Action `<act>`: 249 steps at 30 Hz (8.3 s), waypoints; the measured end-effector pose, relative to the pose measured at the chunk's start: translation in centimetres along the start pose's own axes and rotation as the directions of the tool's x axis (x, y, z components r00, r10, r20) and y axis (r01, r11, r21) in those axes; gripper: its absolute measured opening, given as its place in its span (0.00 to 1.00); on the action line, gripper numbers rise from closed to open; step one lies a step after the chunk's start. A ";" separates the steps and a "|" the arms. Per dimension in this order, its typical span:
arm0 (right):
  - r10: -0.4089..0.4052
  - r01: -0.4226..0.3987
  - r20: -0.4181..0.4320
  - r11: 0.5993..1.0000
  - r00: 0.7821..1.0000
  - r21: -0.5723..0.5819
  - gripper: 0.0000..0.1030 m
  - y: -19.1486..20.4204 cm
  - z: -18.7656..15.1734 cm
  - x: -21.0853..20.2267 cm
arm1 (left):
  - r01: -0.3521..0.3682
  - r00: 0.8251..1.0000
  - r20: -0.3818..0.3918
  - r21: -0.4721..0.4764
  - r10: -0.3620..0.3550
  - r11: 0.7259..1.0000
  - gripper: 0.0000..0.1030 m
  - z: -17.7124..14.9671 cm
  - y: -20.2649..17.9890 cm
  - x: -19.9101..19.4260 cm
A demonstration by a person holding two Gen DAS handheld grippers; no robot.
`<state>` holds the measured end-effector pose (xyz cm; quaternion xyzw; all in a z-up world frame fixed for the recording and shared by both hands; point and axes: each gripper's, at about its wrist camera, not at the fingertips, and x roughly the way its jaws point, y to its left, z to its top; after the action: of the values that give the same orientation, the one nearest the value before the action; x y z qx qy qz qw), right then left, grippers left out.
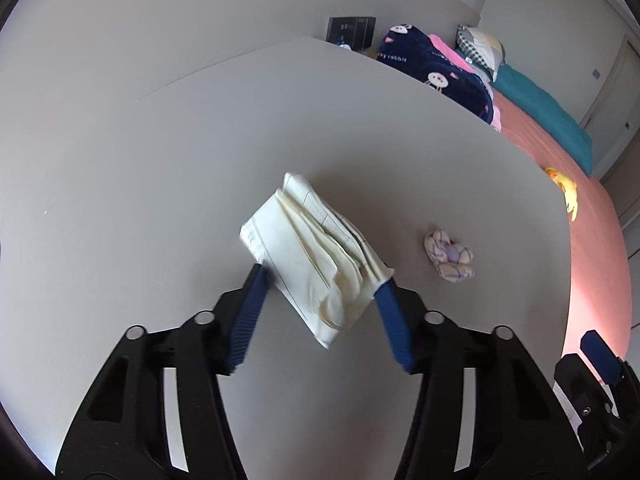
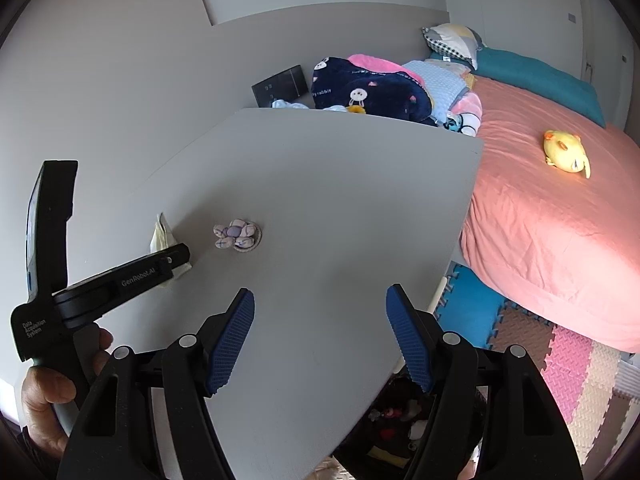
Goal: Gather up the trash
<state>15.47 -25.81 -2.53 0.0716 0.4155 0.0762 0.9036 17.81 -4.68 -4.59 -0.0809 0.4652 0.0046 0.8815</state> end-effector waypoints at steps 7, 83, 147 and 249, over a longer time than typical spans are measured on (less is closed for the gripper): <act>0.008 -0.008 -0.014 1.000 1.000 -0.019 0.67 1.3 0.4 1.2 | 0.060 0.998 0.033 -0.025 -0.059 0.998 0.31 0.7 1.9 0.1; 0.059 -0.058 0.020 0.997 0.998 -0.046 0.19 1.3 1.6 -3.2 | 0.130 0.979 0.145 0.079 -0.140 0.988 0.08 -1.9 -1.4 -7.3; 0.006 -0.012 0.132 0.999 0.991 0.044 0.19 -4.3 -3.5 -11.8 | 0.081 0.995 0.049 0.112 -0.087 0.990 0.17 -6.5 -6.7 -8.9; -0.219 0.168 0.167 0.947 0.961 0.273 0.68 -15.9 -10.2 -18.4 | 0.107 0.984 0.079 0.435 -0.157 0.894 0.95 -14.0 -19.3 -11.9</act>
<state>-2.95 -44.29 1.44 0.1536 0.3361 -0.0749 0.9262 1.18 -25.02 0.12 0.0841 0.3980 -0.1533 0.9006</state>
